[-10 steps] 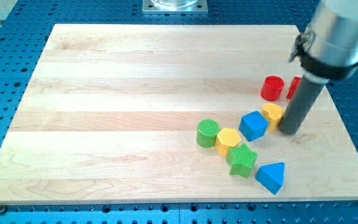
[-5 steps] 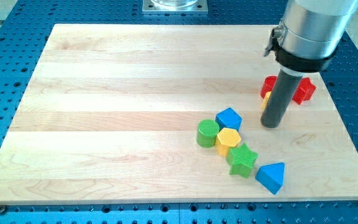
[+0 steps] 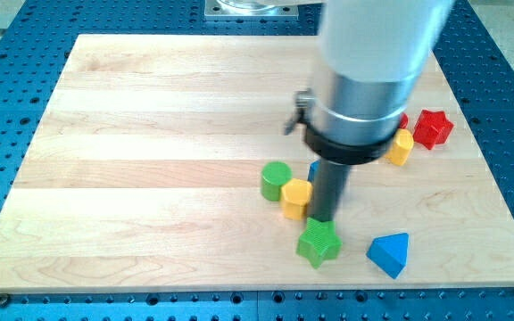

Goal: Move the yellow blocks below the red blocks

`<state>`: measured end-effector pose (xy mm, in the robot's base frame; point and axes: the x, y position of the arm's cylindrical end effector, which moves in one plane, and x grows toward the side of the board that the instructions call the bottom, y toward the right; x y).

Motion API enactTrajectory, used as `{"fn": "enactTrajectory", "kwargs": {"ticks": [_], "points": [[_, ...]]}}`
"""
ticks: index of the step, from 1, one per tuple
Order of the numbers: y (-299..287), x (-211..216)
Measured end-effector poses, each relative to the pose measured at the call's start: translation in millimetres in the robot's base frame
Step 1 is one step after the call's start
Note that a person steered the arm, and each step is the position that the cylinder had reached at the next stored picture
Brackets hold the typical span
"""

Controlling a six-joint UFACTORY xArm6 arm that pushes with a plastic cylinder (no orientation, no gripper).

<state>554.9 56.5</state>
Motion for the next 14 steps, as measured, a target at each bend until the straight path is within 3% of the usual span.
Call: {"fn": "enactTrajectory", "kwargs": {"ticks": [1,2,4,6,7,10,12,14], "points": [[-31,-21],[-47,-71],[-126,-81],[-10,-89],[15,-71],[-73,-120],[61,-127],[53,-116]]}}
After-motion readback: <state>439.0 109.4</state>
